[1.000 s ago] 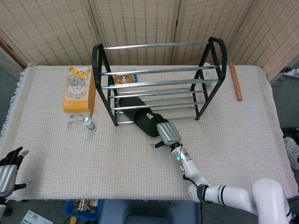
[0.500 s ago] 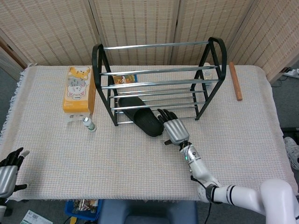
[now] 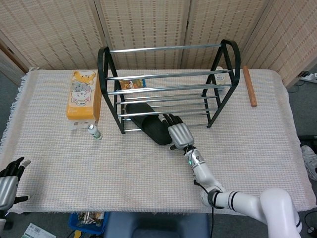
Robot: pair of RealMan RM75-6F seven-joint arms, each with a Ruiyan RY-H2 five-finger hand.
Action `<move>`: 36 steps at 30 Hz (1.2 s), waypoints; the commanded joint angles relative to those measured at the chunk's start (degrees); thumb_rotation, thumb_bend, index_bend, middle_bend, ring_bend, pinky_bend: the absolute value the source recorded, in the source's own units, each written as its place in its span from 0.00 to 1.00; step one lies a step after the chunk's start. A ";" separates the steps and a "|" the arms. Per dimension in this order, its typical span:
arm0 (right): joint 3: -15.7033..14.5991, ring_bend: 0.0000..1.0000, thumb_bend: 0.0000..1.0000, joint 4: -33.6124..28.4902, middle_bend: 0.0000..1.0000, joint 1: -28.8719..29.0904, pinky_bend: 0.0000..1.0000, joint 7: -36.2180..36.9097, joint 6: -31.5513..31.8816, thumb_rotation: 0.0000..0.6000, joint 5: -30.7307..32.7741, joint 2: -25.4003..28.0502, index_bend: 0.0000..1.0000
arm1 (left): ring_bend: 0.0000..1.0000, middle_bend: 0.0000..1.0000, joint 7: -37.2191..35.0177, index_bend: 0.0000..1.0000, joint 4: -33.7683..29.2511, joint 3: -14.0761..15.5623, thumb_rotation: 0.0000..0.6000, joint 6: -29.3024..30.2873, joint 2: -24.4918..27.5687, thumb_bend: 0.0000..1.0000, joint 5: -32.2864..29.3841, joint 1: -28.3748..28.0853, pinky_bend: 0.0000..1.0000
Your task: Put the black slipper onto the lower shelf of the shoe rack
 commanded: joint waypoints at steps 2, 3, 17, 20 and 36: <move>0.99 0.00 0.00 1.81 0.00 1.35 0.09 -0.03 -1.06 1.00 0.29 -1.70 0.00 | 0.11 0.08 -0.32 0.16 -0.32 0.16 1.00 0.00 0.30 0.18 0.18 0.11 0.25; 1.17 0.00 0.00 2.28 0.00 1.68 0.09 -0.06 -1.16 1.00 0.24 -2.14 0.00 | 0.11 0.08 -0.44 0.16 -0.36 0.20 1.00 0.20 0.40 0.17 0.32 0.21 0.25; 4.17 0.00 0.00 7.94 0.00 6.19 0.06 -0.58 -3.02 1.00 1.11 -7.71 0.00 | 0.11 0.09 -0.90 0.16 -0.01 0.42 1.00 0.19 0.72 0.18 -0.29 0.90 0.25; 5.19 0.00 0.00 9.96 0.00 7.35 0.06 -0.71 -3.71 1.00 1.92 -9.01 0.00 | 0.11 0.09 -1.12 0.16 0.05 0.42 1.00 0.29 0.74 0.18 -0.23 0.99 0.25; 5.21 0.00 0.00 8.83 0.00 7.43 0.06 1.13 -3.88 1.00 1.19 -7.39 0.00 | 0.11 0.09 -0.52 0.16 -0.08 0.42 1.00 -0.26 0.81 0.18 -0.63 1.04 0.25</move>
